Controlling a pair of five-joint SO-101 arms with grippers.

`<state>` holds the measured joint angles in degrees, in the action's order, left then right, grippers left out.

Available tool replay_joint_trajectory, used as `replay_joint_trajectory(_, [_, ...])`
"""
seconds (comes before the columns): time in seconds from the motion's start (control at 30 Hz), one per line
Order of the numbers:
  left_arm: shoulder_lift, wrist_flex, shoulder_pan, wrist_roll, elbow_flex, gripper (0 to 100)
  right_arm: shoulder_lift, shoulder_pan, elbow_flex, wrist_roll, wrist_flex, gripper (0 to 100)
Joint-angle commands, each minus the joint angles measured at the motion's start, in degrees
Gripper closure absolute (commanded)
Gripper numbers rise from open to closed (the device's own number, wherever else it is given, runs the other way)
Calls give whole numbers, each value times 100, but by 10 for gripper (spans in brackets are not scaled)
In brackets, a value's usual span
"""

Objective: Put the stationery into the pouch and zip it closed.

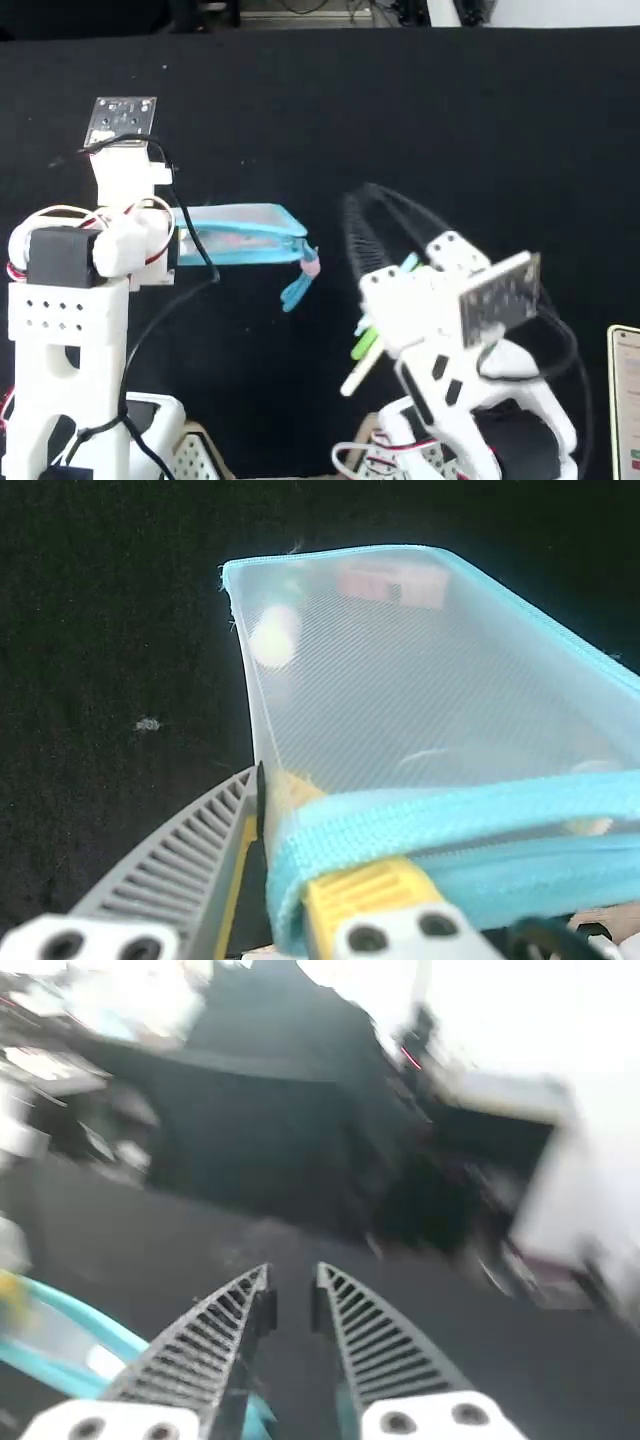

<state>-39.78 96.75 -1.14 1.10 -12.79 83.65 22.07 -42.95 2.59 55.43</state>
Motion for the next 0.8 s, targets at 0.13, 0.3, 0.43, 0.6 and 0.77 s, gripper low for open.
replay_joint_trajectory(0.13, [-97,-18,31,-26,57,970,-681,-1837,-163,0,1389,843])
replay_joint_trajectory(0.3, [-97,-18,31,-26,57,970,-2369,-2453,-251,-44,1363,851])
replay_joint_trajectory(0.43, [-97,-18,31,-26,57,970,-3890,-2725,-119,-308,1196,847])
replay_joint_trajectory(0.6, [-97,-9,31,-26,57,970,-5473,-2813,479,-1591,1152,846])
replay_joint_trajectory(0.77, [-97,0,31,-26,57,970,-6756,-2804,1095,-1952,1152,846])
